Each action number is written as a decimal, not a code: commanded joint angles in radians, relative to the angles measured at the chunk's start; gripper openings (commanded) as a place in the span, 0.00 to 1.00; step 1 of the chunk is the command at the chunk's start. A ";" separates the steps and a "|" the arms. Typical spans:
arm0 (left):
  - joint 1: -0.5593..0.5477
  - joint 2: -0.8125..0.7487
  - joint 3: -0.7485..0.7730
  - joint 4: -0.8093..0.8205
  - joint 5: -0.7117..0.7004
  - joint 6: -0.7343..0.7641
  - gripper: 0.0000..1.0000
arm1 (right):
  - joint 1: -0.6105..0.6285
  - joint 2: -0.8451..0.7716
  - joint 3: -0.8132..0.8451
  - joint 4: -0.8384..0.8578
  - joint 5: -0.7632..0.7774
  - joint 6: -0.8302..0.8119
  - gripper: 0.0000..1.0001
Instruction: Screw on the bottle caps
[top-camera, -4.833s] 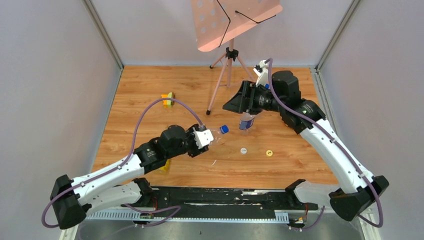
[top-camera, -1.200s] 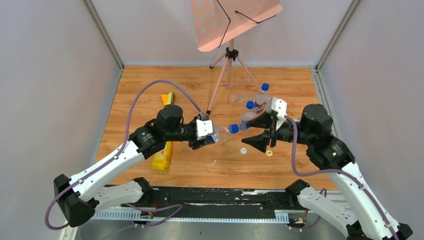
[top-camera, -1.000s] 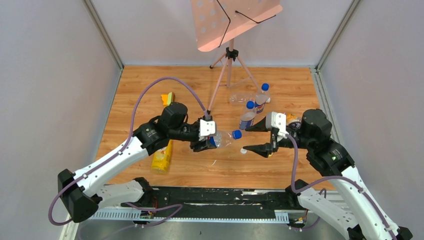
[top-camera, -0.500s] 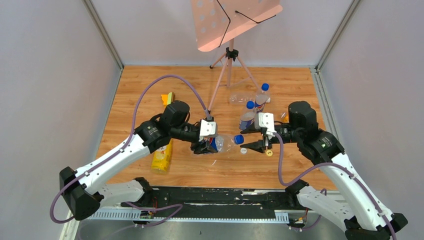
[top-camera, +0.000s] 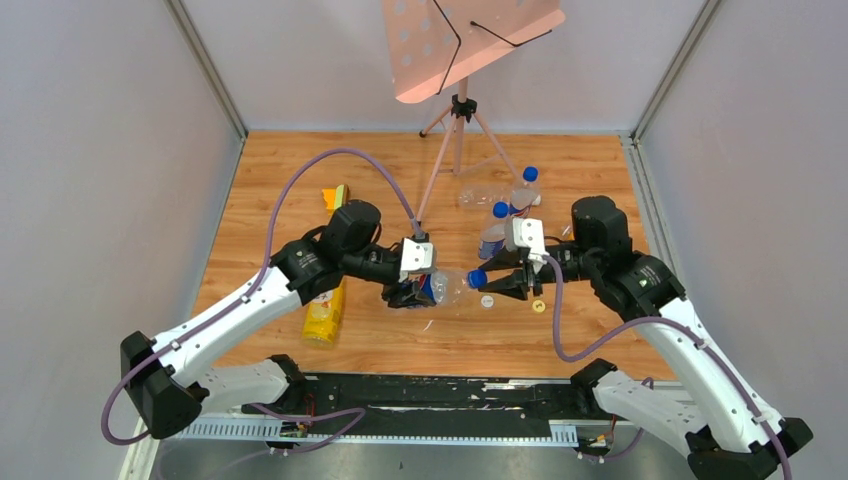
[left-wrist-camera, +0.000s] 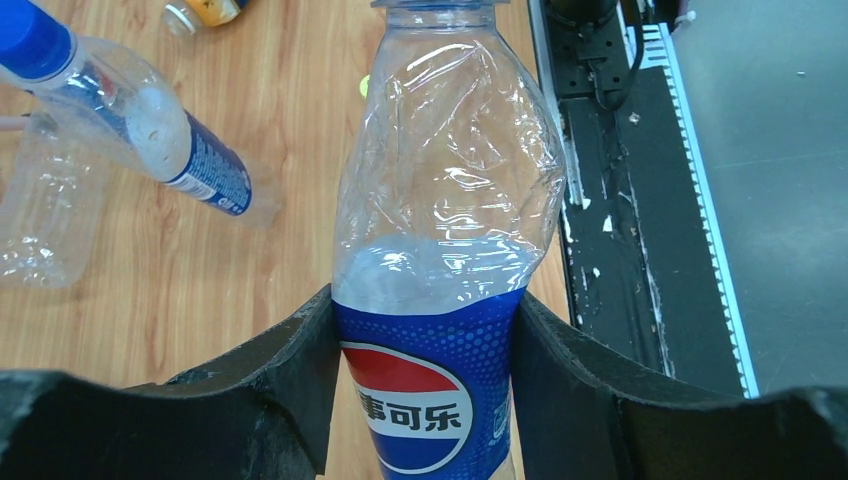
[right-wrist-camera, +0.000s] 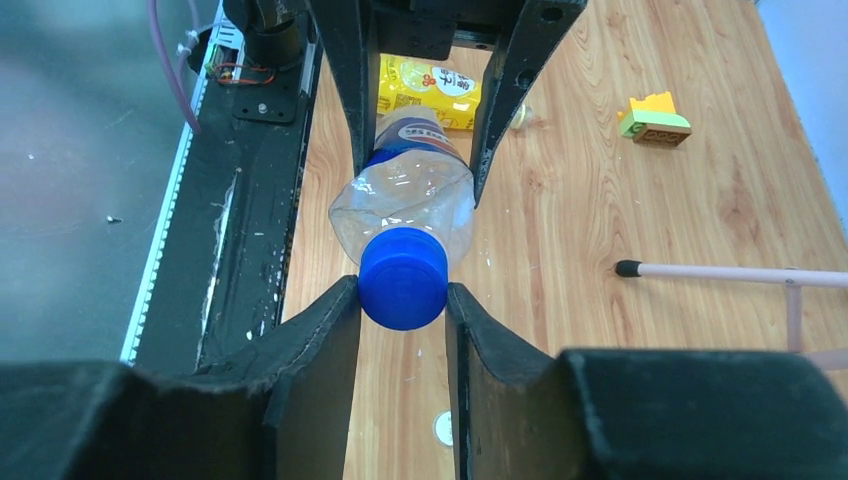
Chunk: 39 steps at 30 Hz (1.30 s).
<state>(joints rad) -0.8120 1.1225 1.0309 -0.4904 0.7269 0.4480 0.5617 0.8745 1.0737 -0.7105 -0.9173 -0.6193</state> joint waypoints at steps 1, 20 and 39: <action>-0.005 -0.012 0.044 0.084 -0.068 -0.027 0.00 | 0.006 0.074 0.073 0.013 -0.010 0.144 0.04; -0.302 -0.100 -0.141 0.398 -0.896 0.223 0.00 | -0.011 0.469 0.166 0.094 0.299 1.327 0.00; 0.005 -0.050 0.053 -0.097 -0.214 0.066 0.00 | -0.001 -0.049 -0.026 0.165 0.057 0.206 0.62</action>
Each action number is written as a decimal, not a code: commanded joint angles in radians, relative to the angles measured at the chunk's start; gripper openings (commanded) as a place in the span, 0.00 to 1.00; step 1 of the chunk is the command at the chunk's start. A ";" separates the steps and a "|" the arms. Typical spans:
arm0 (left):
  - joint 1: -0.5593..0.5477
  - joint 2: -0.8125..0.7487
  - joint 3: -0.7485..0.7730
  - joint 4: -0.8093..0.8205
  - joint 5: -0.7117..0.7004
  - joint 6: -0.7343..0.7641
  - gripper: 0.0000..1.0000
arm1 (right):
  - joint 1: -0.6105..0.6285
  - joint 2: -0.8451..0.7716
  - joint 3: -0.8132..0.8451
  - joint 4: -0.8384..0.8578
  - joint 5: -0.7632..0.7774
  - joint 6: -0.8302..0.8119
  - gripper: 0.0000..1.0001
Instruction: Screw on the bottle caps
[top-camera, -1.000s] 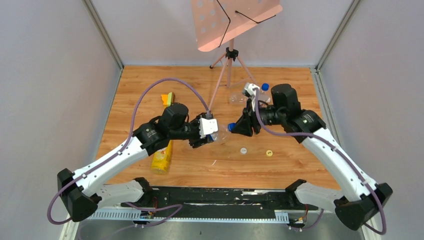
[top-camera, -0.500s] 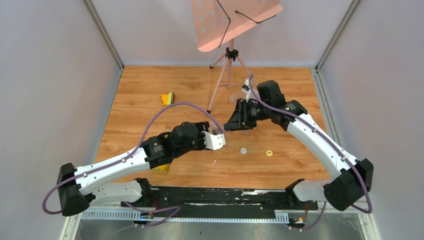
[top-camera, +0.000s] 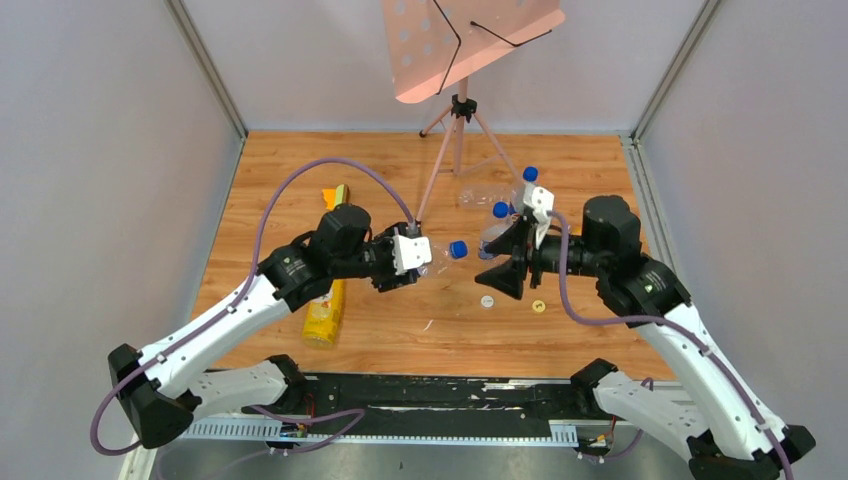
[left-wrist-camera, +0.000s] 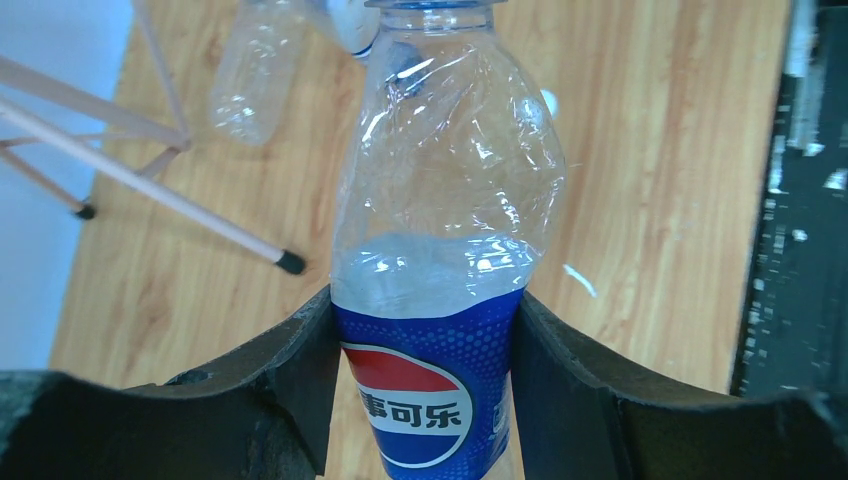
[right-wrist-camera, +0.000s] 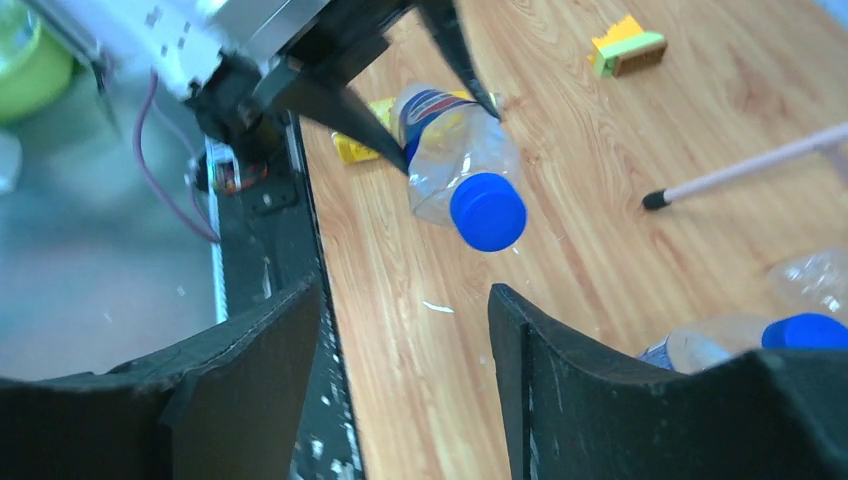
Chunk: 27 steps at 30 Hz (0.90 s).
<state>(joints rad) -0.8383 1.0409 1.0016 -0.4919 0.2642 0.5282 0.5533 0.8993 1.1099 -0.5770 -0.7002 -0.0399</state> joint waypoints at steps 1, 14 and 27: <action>0.037 0.040 0.092 -0.119 0.286 -0.013 0.00 | 0.007 -0.097 -0.083 0.032 -0.180 -0.429 0.62; 0.040 0.128 0.205 -0.205 0.410 0.030 0.00 | 0.008 -0.096 -0.067 -0.033 -0.273 -0.719 0.53; 0.041 0.174 0.242 -0.221 0.436 0.042 0.00 | 0.008 -0.050 -0.050 -0.048 -0.292 -0.764 0.44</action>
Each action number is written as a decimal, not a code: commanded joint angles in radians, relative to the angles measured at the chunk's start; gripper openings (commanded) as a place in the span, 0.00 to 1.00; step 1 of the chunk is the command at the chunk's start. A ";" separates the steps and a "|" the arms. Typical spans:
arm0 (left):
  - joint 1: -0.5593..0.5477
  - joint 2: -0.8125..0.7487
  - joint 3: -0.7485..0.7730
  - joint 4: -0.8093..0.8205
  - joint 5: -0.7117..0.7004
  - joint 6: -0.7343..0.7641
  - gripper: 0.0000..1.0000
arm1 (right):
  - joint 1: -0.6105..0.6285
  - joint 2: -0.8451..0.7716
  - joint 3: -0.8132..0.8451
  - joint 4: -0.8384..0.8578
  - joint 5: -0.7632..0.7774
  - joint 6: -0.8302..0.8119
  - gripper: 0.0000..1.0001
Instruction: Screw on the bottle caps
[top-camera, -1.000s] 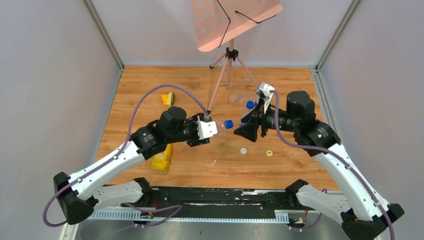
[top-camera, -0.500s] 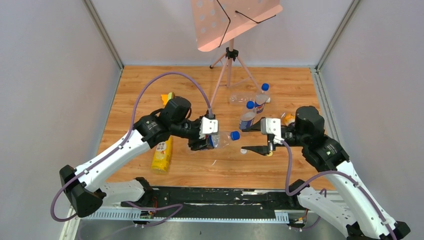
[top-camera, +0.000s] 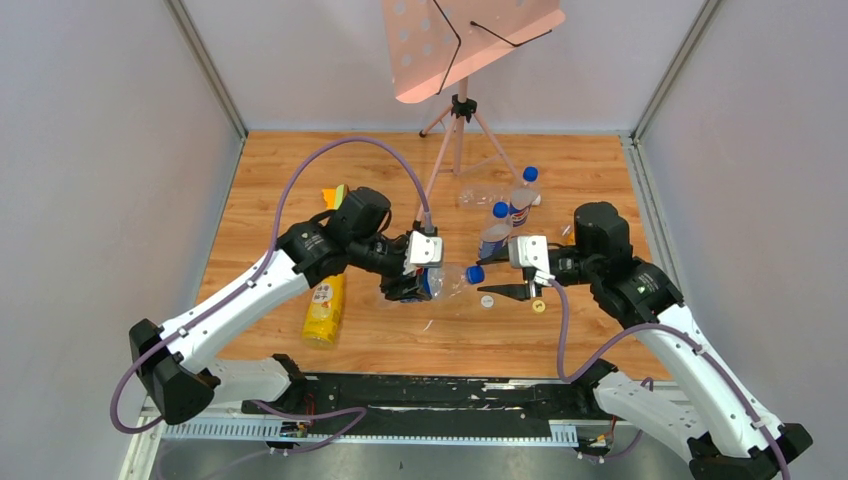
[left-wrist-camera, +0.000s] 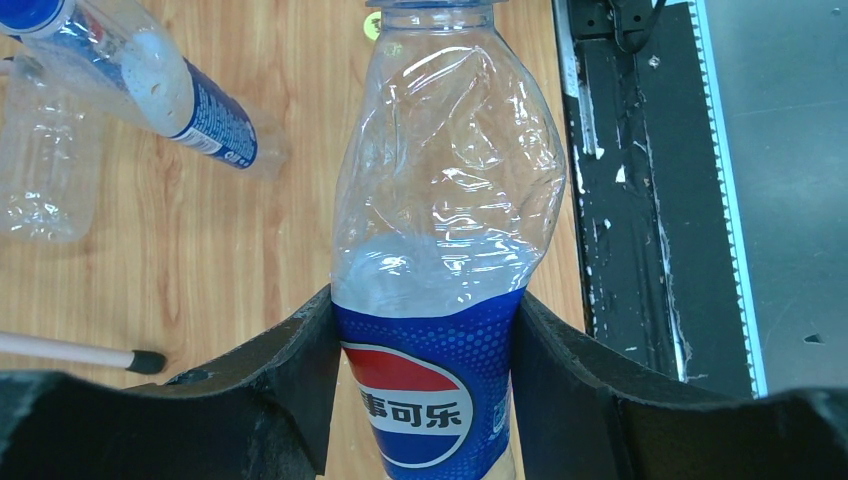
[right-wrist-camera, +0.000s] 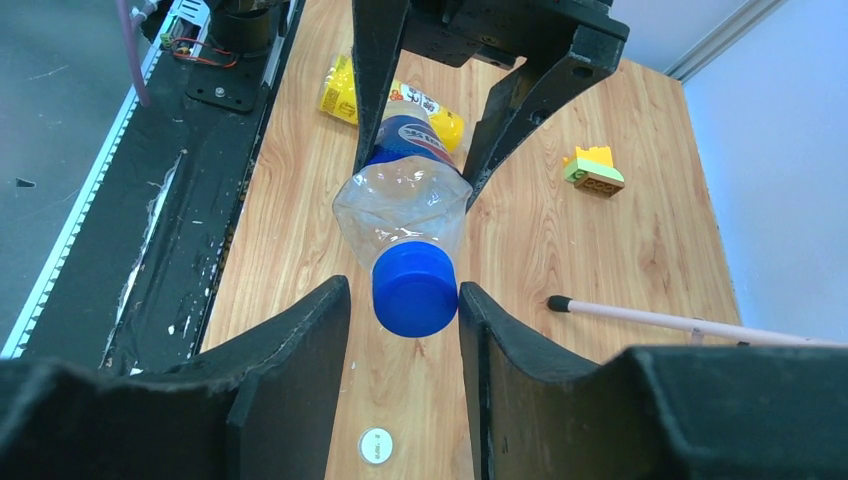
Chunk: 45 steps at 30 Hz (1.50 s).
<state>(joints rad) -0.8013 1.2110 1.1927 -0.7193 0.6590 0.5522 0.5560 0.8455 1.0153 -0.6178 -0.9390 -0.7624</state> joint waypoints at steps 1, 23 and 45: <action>0.004 0.006 0.052 0.005 0.044 0.018 0.00 | 0.005 0.006 0.043 -0.008 -0.057 -0.041 0.44; 0.003 -0.007 0.056 0.072 0.030 0.033 0.00 | 0.022 0.083 0.035 -0.053 -0.054 -0.007 0.36; -0.066 -0.137 -0.095 0.291 -0.377 0.081 0.00 | 0.024 0.299 0.164 0.003 0.289 0.847 0.00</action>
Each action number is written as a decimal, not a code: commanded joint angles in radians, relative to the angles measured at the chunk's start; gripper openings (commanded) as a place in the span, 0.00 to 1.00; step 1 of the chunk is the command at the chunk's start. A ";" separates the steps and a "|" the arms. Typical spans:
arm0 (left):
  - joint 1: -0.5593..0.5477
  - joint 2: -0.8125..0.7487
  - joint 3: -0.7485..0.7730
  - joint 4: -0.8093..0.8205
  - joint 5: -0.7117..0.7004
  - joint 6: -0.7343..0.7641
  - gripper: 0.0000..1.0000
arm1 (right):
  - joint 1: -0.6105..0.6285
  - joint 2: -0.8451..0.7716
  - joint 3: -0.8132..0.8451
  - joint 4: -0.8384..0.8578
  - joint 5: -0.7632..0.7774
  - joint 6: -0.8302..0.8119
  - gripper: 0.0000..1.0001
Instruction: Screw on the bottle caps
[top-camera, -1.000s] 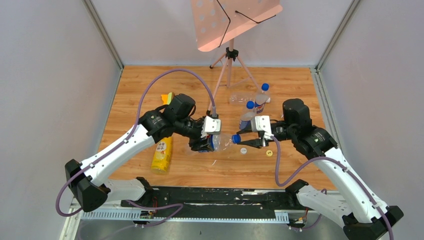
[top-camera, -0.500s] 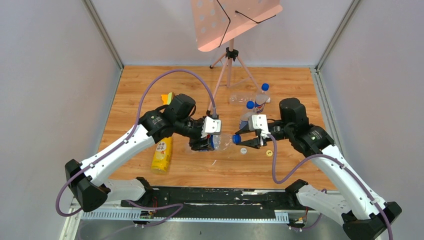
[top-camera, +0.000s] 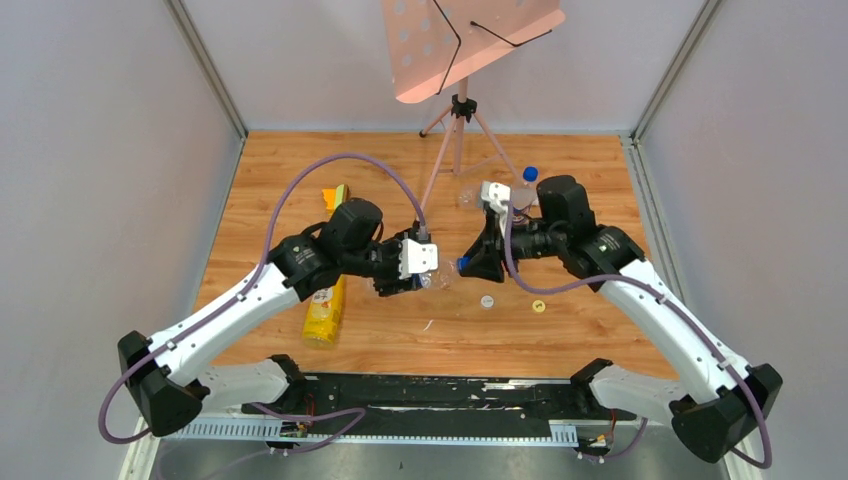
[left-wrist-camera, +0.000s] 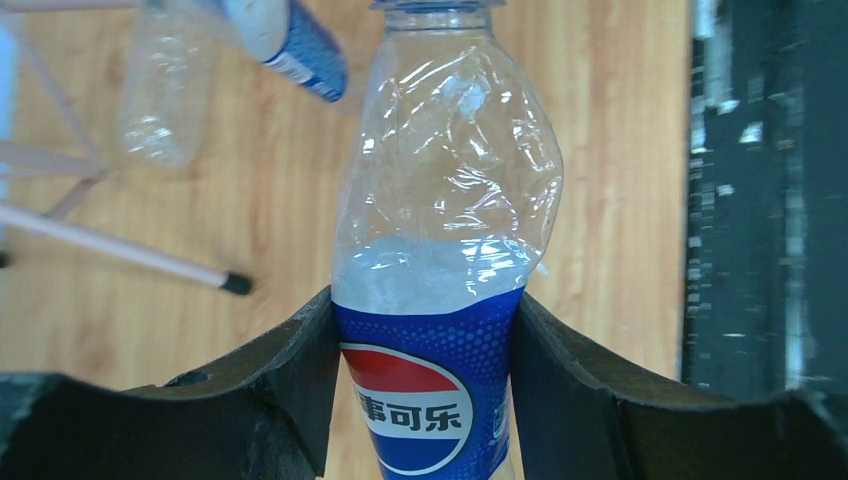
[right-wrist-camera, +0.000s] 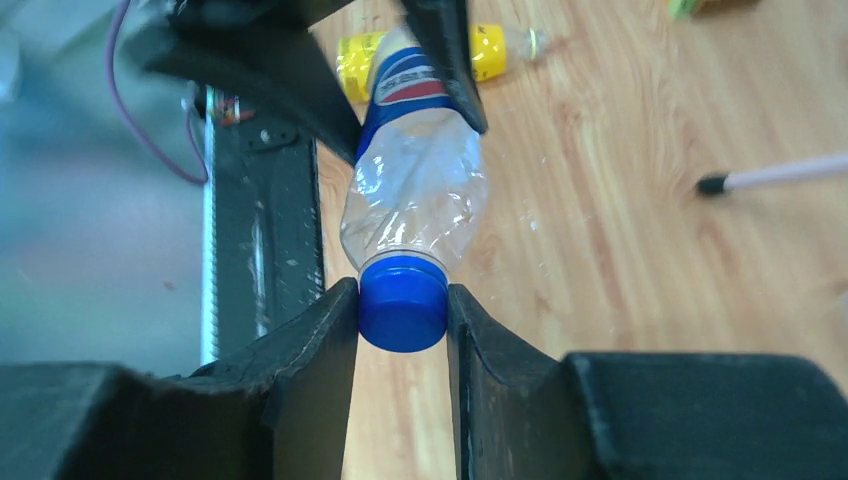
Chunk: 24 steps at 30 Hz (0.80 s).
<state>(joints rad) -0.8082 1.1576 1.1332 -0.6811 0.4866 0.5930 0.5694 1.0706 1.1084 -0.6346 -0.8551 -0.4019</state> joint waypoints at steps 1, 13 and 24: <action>-0.076 -0.104 -0.067 0.272 -0.257 0.053 0.00 | 0.010 0.101 0.093 0.013 0.265 0.597 0.00; -0.256 -0.118 -0.171 0.350 -0.662 0.183 0.00 | 0.021 0.141 0.158 0.086 0.336 0.948 0.21; -0.014 -0.001 0.032 -0.050 -0.062 0.043 0.00 | 0.026 -0.230 -0.046 0.137 0.116 0.110 0.61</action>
<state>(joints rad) -0.8677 1.1069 1.0718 -0.5629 0.1589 0.6743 0.5880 0.9585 1.1397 -0.5453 -0.6010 0.0929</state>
